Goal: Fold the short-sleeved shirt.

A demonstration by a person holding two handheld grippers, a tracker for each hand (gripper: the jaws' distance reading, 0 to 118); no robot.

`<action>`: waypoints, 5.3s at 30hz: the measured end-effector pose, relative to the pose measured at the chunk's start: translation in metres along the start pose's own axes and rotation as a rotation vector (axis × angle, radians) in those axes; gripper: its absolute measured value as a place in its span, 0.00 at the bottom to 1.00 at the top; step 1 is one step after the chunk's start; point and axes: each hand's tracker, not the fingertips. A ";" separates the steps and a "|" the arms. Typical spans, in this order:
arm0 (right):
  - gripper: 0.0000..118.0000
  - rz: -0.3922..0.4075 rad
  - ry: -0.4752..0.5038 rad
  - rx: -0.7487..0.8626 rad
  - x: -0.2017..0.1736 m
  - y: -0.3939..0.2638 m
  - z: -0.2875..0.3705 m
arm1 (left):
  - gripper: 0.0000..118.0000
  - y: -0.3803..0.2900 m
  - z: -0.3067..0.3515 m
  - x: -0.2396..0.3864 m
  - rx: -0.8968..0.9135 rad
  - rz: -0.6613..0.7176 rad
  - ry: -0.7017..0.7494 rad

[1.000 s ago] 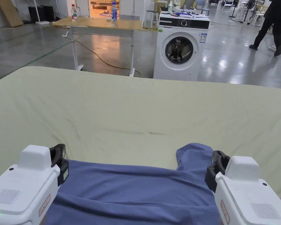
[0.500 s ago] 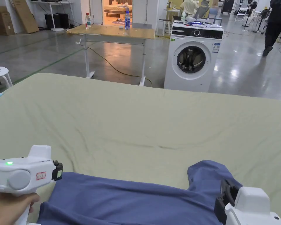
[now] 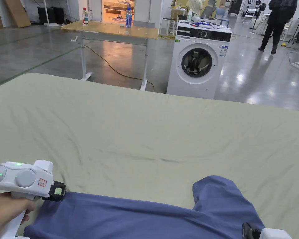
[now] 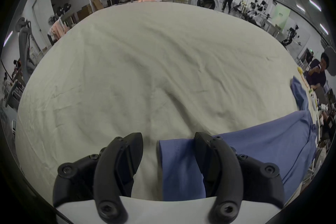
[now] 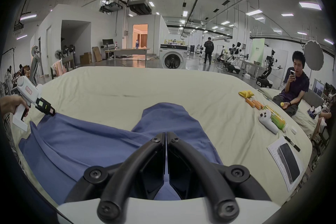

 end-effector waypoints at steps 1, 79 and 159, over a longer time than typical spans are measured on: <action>0.01 0.001 -0.002 -0.005 0.001 -0.001 -0.001 | 0.48 0.000 0.001 0.003 0.001 -0.009 0.010; 0.01 0.066 0.099 -0.520 0.112 -0.036 0.068 | 0.00 -0.181 0.140 -0.042 0.238 -0.051 -0.129; 0.00 0.000 0.068 0.164 -0.035 0.034 0.045 | 0.68 -0.202 0.058 -0.146 0.024 0.484 -0.811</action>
